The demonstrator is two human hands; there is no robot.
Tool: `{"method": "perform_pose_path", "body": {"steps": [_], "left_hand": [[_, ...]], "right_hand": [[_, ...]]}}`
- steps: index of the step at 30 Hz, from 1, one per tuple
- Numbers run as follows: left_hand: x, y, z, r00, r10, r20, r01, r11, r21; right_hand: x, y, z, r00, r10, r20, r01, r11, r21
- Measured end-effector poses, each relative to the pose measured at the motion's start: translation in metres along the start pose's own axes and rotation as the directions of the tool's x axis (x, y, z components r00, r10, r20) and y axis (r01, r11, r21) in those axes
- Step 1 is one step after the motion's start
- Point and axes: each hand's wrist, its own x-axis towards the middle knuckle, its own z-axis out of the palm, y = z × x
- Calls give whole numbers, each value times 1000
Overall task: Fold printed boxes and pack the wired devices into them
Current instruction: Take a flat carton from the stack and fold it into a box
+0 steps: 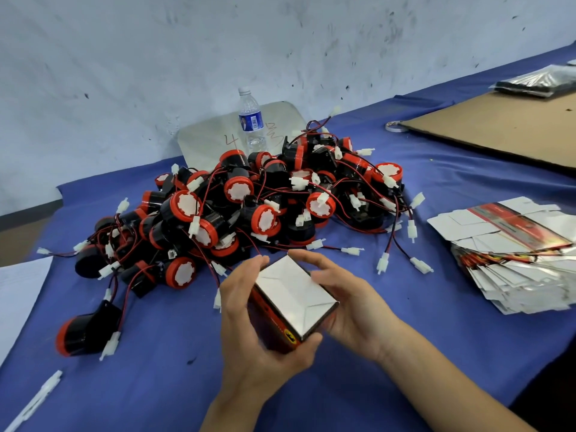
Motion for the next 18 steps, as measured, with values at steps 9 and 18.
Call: {"method": "perform_pose_path", "body": {"steps": [9,18], "left_hand": [[0,0,9,985,-157,73,169,964,-206],[8,-16,2,561,-813,152,634,305,-710]], "right_hand": [[-3,-9,-6,993,-45,113,21,978,207],[1,-8,-11,792,-514,-329,328,813,-481]]}}
